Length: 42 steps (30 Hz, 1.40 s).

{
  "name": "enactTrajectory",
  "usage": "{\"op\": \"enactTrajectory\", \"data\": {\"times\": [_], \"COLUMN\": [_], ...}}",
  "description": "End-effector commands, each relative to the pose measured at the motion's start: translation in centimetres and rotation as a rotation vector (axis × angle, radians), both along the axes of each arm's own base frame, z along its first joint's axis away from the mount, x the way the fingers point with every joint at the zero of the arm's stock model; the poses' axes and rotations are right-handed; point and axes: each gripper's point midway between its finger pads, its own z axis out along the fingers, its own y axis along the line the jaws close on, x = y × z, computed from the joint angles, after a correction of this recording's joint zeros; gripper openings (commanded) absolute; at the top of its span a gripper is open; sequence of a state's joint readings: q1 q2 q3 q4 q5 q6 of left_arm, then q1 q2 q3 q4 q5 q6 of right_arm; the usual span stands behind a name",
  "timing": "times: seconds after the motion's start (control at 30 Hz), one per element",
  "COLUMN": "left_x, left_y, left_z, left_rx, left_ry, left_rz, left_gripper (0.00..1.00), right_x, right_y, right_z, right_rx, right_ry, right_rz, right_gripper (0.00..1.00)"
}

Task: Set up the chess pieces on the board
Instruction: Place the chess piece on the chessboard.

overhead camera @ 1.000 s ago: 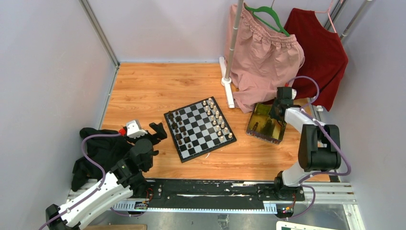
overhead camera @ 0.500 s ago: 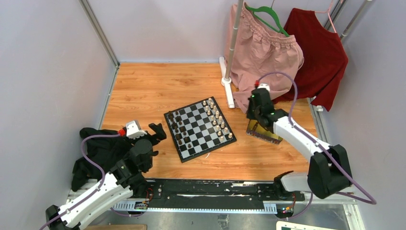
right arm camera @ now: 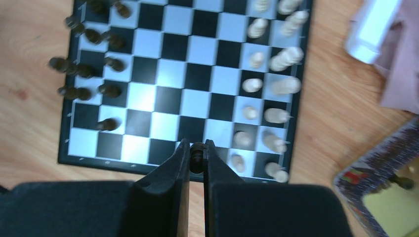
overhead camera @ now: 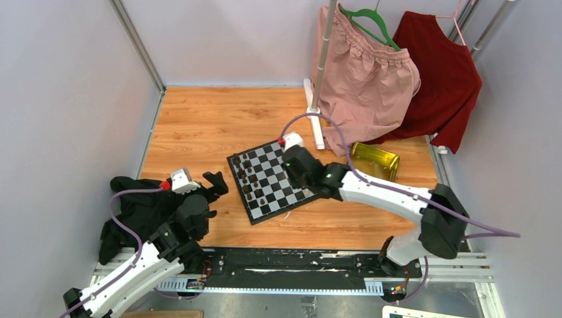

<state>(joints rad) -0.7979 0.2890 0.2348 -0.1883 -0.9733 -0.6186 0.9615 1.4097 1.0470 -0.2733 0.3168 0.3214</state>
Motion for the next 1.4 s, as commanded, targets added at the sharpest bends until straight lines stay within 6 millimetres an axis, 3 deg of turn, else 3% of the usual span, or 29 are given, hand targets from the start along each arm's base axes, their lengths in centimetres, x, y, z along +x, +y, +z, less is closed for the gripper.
{"op": "enactTrajectory", "data": {"times": [0.0,0.2,0.37,0.63,1.37], "left_x": [-0.3,-0.7,-0.9,-1.1,-1.2], "left_y": [0.9,1.4,1.7,1.9,2.0], "left_z": [-0.1,0.0,-0.1,-0.1,-0.5], "left_rx": [-0.010,-0.018,-0.019,-0.022,-0.015], "left_ry": [-0.011,-0.020,-0.020,-0.020,-0.017], "left_rz": [0.040,0.047,0.050,0.052,0.057], "left_gripper": [1.00,1.00,1.00,1.00,1.00], "right_x": [-2.2,-5.8,-7.8,-9.0,-8.4], "right_y": [3.7,8.8,10.9,11.8,11.9], "right_z": [-1.0,-3.2,-4.2,-5.9,-9.2], "right_rx": [-0.088,-0.118,-0.126,-0.139,-0.177], "right_ry": [-0.004,0.028,0.046,0.075,0.085], "right_rz": [0.096,0.216,0.270,0.296,0.285], "right_gripper": [0.00,0.00,0.00,0.00,0.00]}}
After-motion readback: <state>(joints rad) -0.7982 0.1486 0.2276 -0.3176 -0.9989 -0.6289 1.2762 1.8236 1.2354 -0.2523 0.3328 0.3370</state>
